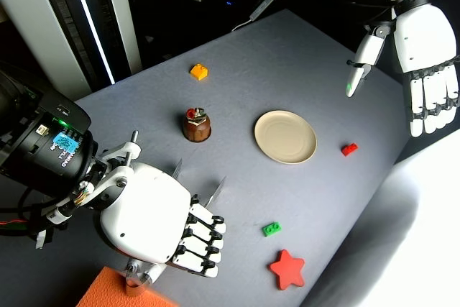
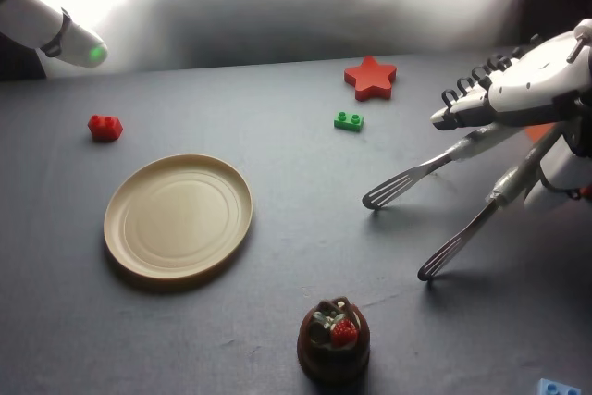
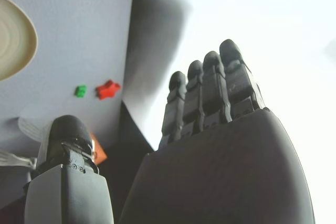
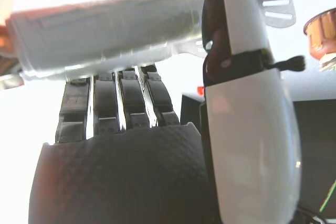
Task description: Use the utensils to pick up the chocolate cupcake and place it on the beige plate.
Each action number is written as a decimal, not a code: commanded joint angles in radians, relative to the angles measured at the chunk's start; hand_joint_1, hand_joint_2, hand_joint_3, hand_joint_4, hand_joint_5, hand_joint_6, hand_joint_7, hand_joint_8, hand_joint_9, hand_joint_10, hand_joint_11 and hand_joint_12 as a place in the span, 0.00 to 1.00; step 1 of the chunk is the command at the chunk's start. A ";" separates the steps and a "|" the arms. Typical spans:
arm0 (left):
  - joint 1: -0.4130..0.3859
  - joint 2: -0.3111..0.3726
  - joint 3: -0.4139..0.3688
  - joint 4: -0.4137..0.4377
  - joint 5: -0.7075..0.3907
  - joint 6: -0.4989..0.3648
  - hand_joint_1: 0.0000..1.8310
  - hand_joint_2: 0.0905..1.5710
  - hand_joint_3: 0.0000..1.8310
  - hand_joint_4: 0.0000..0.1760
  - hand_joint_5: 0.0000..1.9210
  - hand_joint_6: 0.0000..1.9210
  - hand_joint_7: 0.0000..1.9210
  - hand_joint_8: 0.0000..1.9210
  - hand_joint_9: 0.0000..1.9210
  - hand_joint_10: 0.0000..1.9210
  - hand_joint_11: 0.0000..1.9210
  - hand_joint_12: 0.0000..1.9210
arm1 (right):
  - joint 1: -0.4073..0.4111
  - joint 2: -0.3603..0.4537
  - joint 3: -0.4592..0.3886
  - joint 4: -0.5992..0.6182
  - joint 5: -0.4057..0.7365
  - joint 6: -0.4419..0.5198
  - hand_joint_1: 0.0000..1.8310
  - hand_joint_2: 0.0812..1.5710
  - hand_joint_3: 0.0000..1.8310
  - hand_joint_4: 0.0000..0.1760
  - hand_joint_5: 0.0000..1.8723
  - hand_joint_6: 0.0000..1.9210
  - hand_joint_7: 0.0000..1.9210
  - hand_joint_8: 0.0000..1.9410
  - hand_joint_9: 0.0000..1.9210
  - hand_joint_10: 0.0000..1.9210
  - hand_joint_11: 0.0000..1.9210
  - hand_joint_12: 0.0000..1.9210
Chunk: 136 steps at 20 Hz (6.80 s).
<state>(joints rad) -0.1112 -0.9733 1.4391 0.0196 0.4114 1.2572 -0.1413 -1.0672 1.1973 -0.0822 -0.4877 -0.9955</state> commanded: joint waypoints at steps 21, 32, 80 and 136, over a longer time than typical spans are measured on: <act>-0.017 0.011 0.006 0.005 -0.097 0.001 0.18 0.68 0.00 0.00 0.05 0.00 0.04 0.00 0.03 0.00 0.00 0.11 | -0.038 0.002 0.021 -0.040 0.112 0.005 0.55 0.63 0.00 0.00 0.00 0.00 0.00 0.00 0.00 0.00 0.01 0.03; -0.019 0.012 0.003 0.005 -0.097 0.000 0.17 0.68 0.00 0.00 0.04 0.00 0.03 0.00 0.03 0.00 0.00 0.10 | -0.030 0.002 0.024 -0.040 0.094 0.021 0.54 0.64 0.00 0.00 0.01 0.00 0.00 0.00 0.02 0.00 0.00 0.20; -0.024 0.013 -0.001 0.005 -0.100 0.005 0.22 0.66 0.00 0.00 0.07 0.00 0.05 0.00 0.03 0.00 0.00 0.09 | 0.012 0.014 0.008 -0.054 0.086 0.025 0.69 0.70 0.00 0.00 0.37 0.00 0.43 0.01 0.45 0.02 0.26 0.49; -0.032 0.016 0.010 0.005 -0.099 -0.001 0.22 0.66 0.00 0.00 0.07 0.00 0.05 0.00 0.04 0.00 0.00 0.11 | 0.152 0.145 -0.364 -0.055 0.063 0.027 0.65 0.72 0.00 0.00 0.38 0.00 0.40 0.00 0.43 0.00 0.25 0.46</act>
<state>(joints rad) -0.1310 -0.9642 1.4460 0.0189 0.4107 1.2560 0.0071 -0.9276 0.8368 -0.1322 -0.5201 -0.9710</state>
